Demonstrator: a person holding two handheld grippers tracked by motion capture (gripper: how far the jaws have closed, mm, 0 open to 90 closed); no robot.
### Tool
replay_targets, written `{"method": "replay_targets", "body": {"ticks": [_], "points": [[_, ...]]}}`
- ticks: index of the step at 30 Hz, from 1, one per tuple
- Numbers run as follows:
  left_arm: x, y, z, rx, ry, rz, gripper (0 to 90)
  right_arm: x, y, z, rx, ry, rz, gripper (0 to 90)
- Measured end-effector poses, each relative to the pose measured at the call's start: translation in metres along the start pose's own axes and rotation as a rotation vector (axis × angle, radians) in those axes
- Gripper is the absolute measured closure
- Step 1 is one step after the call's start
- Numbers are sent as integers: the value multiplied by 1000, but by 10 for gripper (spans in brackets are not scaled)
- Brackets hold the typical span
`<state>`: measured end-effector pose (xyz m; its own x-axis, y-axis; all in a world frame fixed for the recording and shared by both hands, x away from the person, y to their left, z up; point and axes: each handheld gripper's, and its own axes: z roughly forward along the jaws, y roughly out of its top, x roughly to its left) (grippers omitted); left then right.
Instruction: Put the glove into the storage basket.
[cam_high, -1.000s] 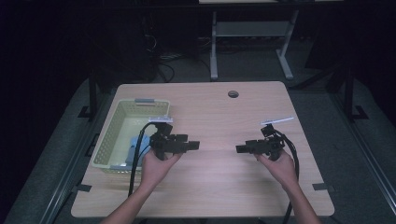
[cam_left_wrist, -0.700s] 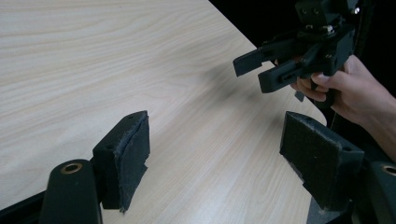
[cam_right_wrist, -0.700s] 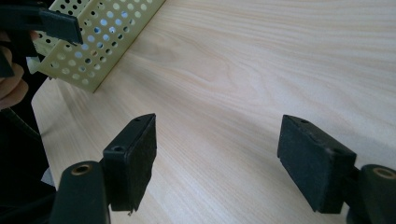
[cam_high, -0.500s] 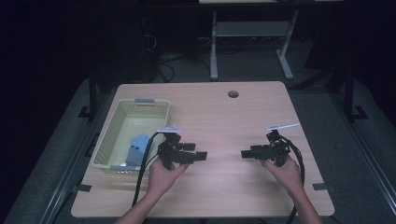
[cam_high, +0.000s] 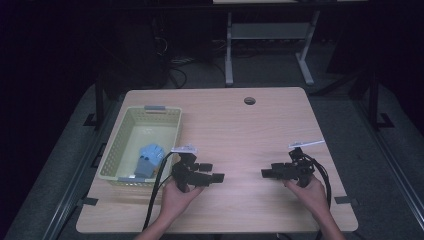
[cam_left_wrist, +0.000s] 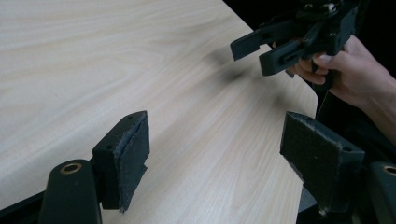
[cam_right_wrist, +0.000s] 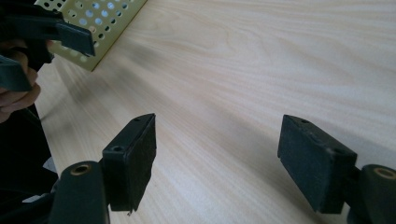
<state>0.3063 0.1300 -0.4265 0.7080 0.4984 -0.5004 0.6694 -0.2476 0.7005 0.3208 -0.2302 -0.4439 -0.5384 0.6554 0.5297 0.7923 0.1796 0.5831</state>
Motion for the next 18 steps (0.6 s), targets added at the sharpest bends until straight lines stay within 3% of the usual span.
{"method": "replay_targets", "body": {"ticks": [14, 18], "points": [[-12, -22, 11, 22, -24, 36, 237, 8, -18, -3, 5, 0, -28, 268], [-15, -29, 15, 50, -38, 43, 238, 11, -23, -3, 6, 9, -31, 268]]}}
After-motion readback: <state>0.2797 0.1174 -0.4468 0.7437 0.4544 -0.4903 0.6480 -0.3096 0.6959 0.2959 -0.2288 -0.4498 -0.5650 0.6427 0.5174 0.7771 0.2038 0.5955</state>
